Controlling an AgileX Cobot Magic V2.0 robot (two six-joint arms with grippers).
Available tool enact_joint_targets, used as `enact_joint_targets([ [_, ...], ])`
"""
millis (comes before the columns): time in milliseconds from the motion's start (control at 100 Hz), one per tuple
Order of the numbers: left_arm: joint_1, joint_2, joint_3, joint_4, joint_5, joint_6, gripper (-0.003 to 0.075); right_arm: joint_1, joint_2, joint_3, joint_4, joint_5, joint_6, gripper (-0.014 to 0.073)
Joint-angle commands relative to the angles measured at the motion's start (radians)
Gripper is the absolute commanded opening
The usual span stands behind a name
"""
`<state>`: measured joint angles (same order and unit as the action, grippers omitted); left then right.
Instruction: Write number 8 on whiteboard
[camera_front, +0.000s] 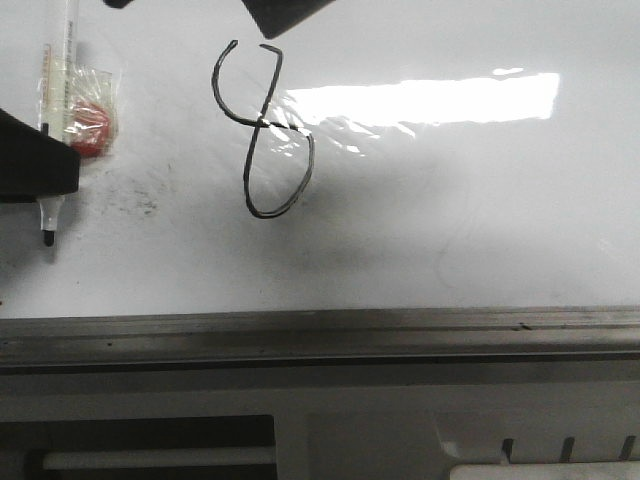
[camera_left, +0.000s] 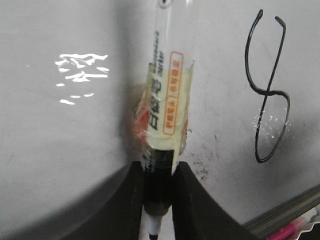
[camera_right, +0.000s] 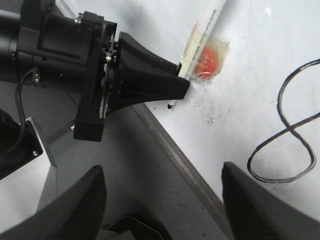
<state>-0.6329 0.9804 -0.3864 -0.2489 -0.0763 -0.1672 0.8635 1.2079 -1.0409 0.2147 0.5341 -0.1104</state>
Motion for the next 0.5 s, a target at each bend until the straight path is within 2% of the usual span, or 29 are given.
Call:
enact_joint_targets([
  [0,0.008,-0.010,-0.033,-0.043,-0.060,-0.009,-0.0020,-0.002,-0.021,-0.026,0.014,-0.064,-0.004,0.0426],
  [490,0.008,-0.010,-0.033,-0.064,-0.020,-0.009,-0.0020,-0.002,-0.021,-0.026,0.014,-0.068,-0.004,0.0426],
])
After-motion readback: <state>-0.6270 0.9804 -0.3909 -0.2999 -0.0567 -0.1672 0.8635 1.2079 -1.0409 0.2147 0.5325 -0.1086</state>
